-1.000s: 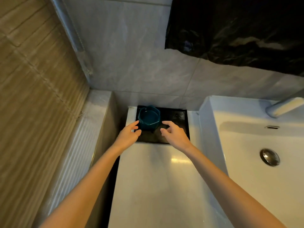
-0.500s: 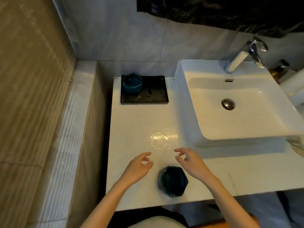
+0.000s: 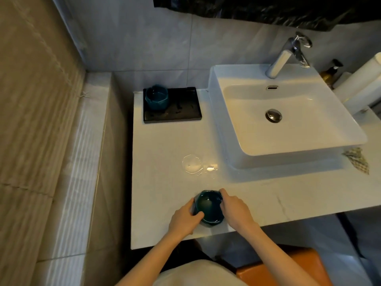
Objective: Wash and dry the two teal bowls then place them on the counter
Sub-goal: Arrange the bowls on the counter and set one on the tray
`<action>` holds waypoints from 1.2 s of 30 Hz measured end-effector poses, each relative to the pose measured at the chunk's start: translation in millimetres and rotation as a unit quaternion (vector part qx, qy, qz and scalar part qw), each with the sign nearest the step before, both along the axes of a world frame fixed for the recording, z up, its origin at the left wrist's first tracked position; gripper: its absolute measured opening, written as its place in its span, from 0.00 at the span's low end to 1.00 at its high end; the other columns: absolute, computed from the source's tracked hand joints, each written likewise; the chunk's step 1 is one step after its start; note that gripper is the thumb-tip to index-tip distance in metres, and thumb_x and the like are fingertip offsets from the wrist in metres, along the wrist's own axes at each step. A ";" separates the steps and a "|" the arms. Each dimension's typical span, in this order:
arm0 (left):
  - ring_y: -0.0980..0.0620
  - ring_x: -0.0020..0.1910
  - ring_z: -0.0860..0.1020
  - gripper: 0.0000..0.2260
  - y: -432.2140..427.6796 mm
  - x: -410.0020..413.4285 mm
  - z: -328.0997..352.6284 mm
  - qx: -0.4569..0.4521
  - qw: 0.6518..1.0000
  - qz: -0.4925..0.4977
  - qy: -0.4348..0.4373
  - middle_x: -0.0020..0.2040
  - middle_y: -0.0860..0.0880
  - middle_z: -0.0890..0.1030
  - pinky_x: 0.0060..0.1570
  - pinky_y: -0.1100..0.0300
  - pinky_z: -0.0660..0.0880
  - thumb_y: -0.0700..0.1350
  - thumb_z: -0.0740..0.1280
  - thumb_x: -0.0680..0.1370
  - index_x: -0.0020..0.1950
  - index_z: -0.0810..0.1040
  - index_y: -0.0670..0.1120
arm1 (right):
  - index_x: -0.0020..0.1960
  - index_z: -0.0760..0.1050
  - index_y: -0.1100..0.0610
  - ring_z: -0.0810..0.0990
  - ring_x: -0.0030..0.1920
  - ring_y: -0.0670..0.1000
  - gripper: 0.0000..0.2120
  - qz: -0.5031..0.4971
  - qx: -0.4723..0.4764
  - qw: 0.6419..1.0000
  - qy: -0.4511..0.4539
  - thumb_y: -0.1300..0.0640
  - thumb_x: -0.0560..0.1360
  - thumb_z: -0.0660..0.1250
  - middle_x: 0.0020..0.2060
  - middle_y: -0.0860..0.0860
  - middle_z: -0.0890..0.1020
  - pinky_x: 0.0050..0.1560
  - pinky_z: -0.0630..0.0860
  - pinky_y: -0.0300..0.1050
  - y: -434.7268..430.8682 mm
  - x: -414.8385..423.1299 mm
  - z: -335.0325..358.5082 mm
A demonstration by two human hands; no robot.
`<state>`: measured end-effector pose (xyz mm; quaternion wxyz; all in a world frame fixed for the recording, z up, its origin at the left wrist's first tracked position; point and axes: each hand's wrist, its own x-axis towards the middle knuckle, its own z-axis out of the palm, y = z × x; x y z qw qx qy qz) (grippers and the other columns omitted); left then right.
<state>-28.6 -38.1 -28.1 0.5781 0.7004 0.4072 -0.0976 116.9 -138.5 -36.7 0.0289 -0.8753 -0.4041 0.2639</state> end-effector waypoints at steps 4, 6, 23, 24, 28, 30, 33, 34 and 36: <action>0.56 0.44 0.77 0.24 10.7 3.0 1.2 0.012 0.999 0.033 -0.029 0.51 0.53 0.79 0.43 0.60 0.80 0.46 0.63 0.78 0.73 0.62 0.59 | 0.62 0.66 0.56 0.75 0.34 0.54 0.11 -0.008 0.044 0.999 0.009 0.57 0.81 0.56 0.41 0.55 0.81 0.32 0.68 0.44 7.1 2.6 3.8; 0.54 0.47 0.78 0.25 25.9 7.4 2.3 0.014 0.998 0.056 -0.025 0.50 0.51 0.80 0.48 0.56 0.79 0.49 0.64 0.78 0.73 0.61 0.58 | 0.61 0.67 0.55 0.76 0.34 0.53 0.10 -0.013 0.076 0.997 0.007 0.56 0.81 0.56 0.40 0.54 0.81 0.32 0.70 0.44 18.7 8.5 9.2; 0.48 0.56 0.78 0.24 264.4 132.5 33.7 0.101 0.990 0.084 -0.043 0.56 0.47 0.80 0.58 0.49 0.75 0.53 0.64 0.78 0.73 0.66 0.48 | 0.58 0.70 0.58 0.82 0.35 0.57 0.10 -0.071 0.157 0.985 0.007 0.56 0.80 0.57 0.42 0.57 0.82 0.39 0.80 0.53 263.9 137.3 32.8; 0.48 0.57 0.77 0.25 274.9 139.9 31.9 0.102 0.991 0.081 -0.039 0.58 0.46 0.80 0.58 0.50 0.76 0.53 0.64 0.79 0.74 0.65 0.49 | 0.58 0.70 0.58 0.82 0.36 0.57 0.10 -0.073 0.156 0.985 0.008 0.56 0.80 0.57 0.42 0.57 0.82 0.40 0.80 0.53 274.7 144.1 31.5; 0.49 0.62 0.74 0.25 304.5 163.6 21.5 0.135 0.987 0.080 -0.018 0.63 0.48 0.77 0.56 0.58 0.70 0.55 0.62 0.79 0.75 0.63 0.50 | 0.56 0.70 0.60 0.82 0.36 0.58 0.09 -0.081 0.139 0.987 0.006 0.57 0.79 0.56 0.42 0.58 0.82 0.39 0.79 0.53 311.1 170.0 20.8; 0.49 0.63 0.74 0.25 313.9 171.4 15.2 0.145 0.985 0.090 -0.013 0.64 0.48 0.77 0.58 0.56 0.69 0.55 0.62 0.79 0.74 0.63 0.50 | 0.55 0.70 0.61 0.82 0.37 0.59 0.09 -0.087 0.134 0.987 0.008 0.57 0.79 0.57 0.43 0.59 0.82 0.40 0.80 0.55 325.2 179.8 15.1; 0.51 0.62 0.74 0.24 322.4 179.5 4.5 0.131 0.986 0.098 -0.016 0.63 0.49 0.77 0.60 0.55 0.69 0.54 0.62 0.79 0.74 0.64 0.49 | 0.56 0.70 0.60 0.82 0.38 0.59 0.09 -0.095 0.127 0.987 0.017 0.57 0.80 0.57 0.44 0.58 0.81 0.40 0.81 0.56 341.3 190.4 7.1; 0.51 0.62 0.74 0.24 323.8 181.6 1.5 0.120 0.988 0.100 -0.021 0.63 0.50 0.77 0.61 0.56 0.69 0.53 0.62 0.79 0.74 0.64 0.49 | 0.56 0.70 0.60 0.82 0.38 0.59 0.09 -0.095 0.123 0.988 0.016 0.57 0.80 0.57 0.44 0.58 0.81 0.40 0.81 0.56 345.7 193.2 4.7; 0.51 0.63 0.74 0.23 325.9 186.4 -4.3 0.085 0.990 0.108 -0.034 0.65 0.49 0.76 0.63 0.57 0.70 0.50 0.63 0.80 0.74 0.64 0.48 | 0.57 0.69 0.61 0.82 0.38 0.59 0.09 -0.096 0.118 0.988 0.012 0.57 0.80 0.57 0.43 0.59 0.81 0.40 0.80 0.56 353.9 198.0 0.0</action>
